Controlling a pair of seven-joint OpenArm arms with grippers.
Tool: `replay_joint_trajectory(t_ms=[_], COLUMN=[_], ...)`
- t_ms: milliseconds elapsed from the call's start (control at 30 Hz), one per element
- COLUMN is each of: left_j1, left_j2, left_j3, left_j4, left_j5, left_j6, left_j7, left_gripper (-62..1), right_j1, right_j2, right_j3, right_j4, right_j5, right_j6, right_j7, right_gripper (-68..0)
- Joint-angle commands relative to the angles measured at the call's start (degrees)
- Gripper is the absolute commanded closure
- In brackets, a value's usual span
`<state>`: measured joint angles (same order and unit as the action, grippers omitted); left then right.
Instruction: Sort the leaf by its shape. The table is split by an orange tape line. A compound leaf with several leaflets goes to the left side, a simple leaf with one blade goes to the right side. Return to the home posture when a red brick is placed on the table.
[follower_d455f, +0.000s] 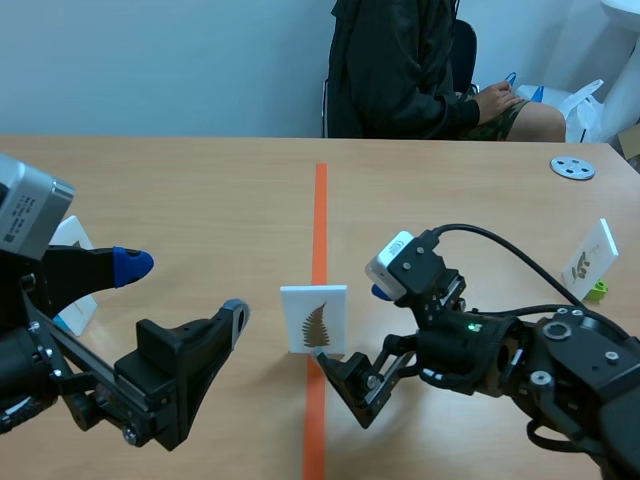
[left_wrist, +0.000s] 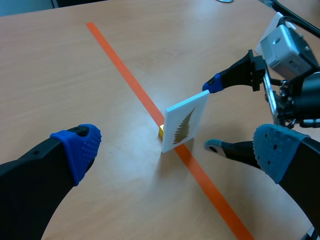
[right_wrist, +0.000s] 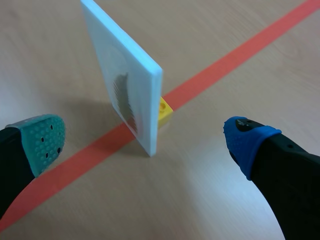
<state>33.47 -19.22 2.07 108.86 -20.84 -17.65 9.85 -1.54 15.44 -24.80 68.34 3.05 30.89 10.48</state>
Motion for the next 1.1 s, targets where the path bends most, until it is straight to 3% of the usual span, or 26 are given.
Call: replay_joint_trajectory(t_ms=[0,100,233,600,1067], left_j1=[-0.31,-0.31,-0.31,-0.31,-0.31], left_j2=[0.00,0.00,0.00,0.00,0.00], left_j3=[-0.26,-0.26,-0.26,-0.26,-0.26], left_j4=[0.28,0.28,0.26,0.26,0.26], left_j5=[0.28,2.29,2.49,2.47,2.47], left_j6=[0.00,0.00,0.02,0.15,0.15], left_j7=[-0.98,-1.01,-1.01,-1.01,-1.01], left_gripper=[-62.3,-62.3,-62.3,-62.3,-62.3], right_j1=[1.40,2.64,4.31,5.05,5.03], right_j2=[-0.42,-1.90,-3.45,-3.67,-3.52], right_j3=[-0.39,-2.34,-4.72,-6.14,-6.12], right_j4=[0.50,-1.57,-4.92,-6.58,-6.58], right_j5=[0.26,-1.75,-3.78,-4.20,-4.17], right_j6=[-0.02,-1.90,-4.20,-4.76,-4.81], right_j7=[1.92,3.32,4.74,5.77,5.81], right_gripper=[-67.9,-67.9,-67.8,-37.6,-9.3])
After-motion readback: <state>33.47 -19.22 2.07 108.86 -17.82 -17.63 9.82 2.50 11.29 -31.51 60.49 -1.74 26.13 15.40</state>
